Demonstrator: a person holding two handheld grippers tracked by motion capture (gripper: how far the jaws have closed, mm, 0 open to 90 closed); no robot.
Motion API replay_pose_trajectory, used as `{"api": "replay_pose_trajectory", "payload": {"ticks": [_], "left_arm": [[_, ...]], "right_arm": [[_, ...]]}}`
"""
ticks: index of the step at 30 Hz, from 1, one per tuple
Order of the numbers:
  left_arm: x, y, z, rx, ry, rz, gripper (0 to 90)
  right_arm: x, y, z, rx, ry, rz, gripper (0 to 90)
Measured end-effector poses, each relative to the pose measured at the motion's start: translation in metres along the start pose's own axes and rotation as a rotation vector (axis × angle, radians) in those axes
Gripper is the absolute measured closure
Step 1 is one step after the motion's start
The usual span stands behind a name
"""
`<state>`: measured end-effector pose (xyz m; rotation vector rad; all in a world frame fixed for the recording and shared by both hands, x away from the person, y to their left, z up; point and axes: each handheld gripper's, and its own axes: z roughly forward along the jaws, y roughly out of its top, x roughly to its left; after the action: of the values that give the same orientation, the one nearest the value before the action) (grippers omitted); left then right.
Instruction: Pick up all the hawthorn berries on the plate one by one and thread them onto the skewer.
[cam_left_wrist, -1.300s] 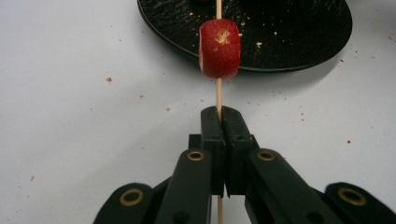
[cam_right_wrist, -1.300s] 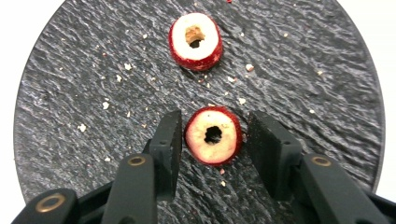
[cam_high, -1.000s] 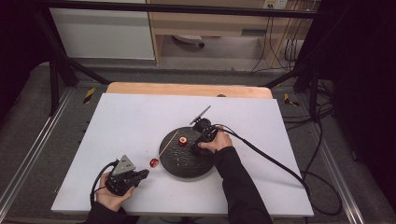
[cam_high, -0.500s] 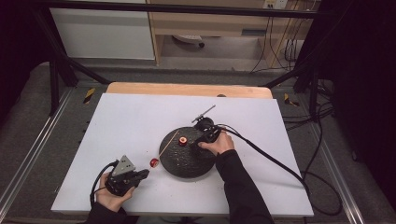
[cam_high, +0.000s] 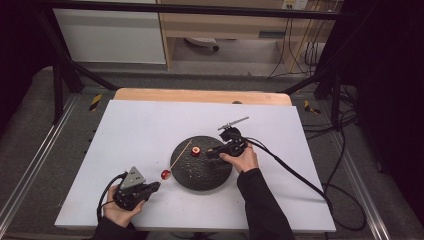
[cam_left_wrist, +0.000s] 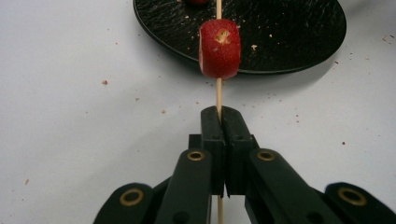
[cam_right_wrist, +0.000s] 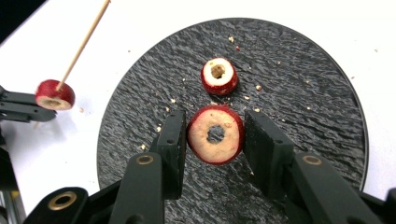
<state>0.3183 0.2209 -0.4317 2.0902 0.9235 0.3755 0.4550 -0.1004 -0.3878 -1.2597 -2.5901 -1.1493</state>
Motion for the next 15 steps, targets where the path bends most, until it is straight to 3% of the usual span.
{"api": "replay_pose_trajectory", "payload": {"ticks": [15], "left_arm": [[0.000,0.000,0.000,-0.006,-0.007,-0.010,88.3]], "right_arm": [[-0.001,-0.031,-0.009,-0.255,0.077,0.103,60.9]]}}
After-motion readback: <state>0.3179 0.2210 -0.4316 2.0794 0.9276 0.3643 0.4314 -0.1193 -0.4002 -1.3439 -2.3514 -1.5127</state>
